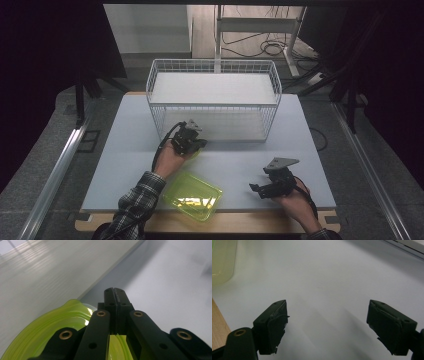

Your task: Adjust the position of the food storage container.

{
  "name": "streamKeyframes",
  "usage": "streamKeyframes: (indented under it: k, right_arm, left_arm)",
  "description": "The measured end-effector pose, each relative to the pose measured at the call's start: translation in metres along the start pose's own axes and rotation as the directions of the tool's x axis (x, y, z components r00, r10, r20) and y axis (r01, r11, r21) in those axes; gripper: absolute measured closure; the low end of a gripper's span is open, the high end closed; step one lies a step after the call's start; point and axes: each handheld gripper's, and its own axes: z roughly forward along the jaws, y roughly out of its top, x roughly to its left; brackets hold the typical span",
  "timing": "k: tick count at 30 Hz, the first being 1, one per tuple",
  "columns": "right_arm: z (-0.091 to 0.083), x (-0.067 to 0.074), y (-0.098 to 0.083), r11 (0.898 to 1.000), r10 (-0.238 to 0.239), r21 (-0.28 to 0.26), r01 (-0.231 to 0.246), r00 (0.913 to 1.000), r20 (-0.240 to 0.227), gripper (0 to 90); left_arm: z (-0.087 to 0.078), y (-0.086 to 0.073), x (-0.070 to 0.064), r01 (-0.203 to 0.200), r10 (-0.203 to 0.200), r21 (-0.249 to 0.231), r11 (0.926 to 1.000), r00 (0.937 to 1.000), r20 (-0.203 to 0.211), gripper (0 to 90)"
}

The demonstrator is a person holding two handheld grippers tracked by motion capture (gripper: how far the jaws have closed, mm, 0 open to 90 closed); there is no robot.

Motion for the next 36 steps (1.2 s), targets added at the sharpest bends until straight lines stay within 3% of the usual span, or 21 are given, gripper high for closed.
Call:
streamKeyframes:
  k: [19, 23, 31, 36]
  right_arm:
    - [0.002, 0.001, 0.0, 1.0, -0.001, 0.01, 0.001, 1.0, 0.002, 17.1]
    - [0.002, 0.002, 0.0, 1.0, -0.001, 0.011, 0.001, 1.0, 0.003, 17.1]
    - [0.002, 0.002, 0.0, 1.0, -0.003, 0.009, 0.003, 1.0, 0.003, 17.0]
    - [0.002, 0.002, 0.0, 1.0, 0.0, 0.007, 0.0, 1.0, 0.006, 17.0]
  left_arm:
    - [-0.035, -0.038, 0.021, 0.074, -0.075, -0.021, 0.9971, 0.9962, -0.044, 90.0]
    - [-0.045, -0.047, 0.026, 0.083, -0.084, -0.02, 0.9964, 0.9934, -0.079, 90.0]
    - [-0.06, -0.062, 0.036, 0.114, -0.117, -0.028, 0.993, 0.988, -0.102, 90.0]
    - [-0.073, -0.076, 0.048, 0.151, -0.155, -0.044, 0.9876, 0.9795, -0.128, 90.0]
